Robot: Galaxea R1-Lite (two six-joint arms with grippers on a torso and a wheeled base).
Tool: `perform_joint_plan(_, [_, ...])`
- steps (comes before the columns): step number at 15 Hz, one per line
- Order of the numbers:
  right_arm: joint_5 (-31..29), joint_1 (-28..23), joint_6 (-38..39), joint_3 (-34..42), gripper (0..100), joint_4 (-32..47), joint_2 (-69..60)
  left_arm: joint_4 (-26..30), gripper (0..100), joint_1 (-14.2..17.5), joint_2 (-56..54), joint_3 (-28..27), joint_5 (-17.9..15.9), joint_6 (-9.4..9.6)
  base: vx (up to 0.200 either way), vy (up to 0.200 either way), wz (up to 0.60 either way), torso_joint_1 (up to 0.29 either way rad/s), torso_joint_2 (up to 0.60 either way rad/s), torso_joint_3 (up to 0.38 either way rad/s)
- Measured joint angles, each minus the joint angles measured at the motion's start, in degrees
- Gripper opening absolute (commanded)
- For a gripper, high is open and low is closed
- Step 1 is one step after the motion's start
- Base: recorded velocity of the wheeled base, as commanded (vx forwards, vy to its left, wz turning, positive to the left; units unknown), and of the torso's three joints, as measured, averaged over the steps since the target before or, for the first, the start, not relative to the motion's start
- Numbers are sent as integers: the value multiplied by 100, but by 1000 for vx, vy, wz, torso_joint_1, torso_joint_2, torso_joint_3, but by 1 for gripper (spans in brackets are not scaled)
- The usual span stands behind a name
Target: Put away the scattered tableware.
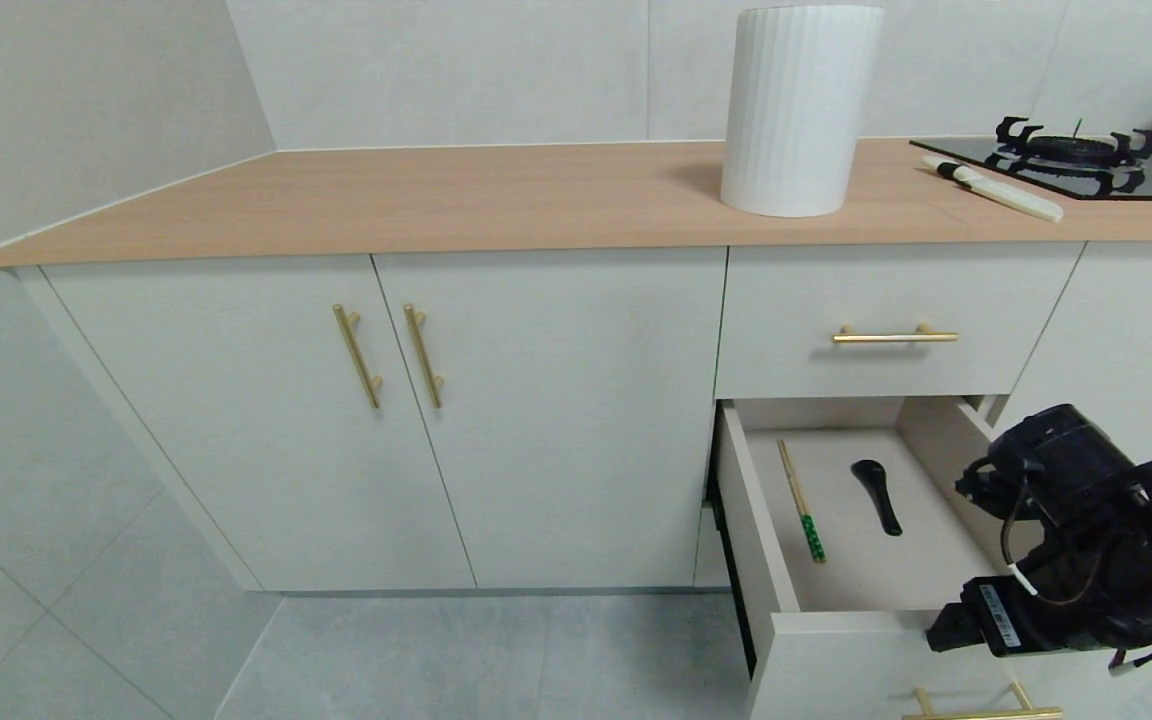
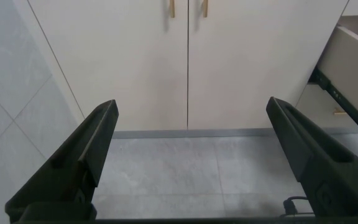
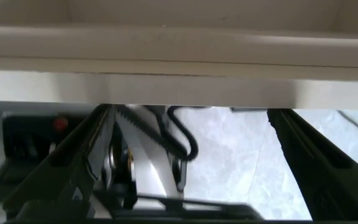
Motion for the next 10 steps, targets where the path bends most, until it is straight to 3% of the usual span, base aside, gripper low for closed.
perform_joint_plan(10, [-5,-177,-178,-1117,100,-285,881,0,100,2,-2,0,0,0,0,0,0,0,0,0])
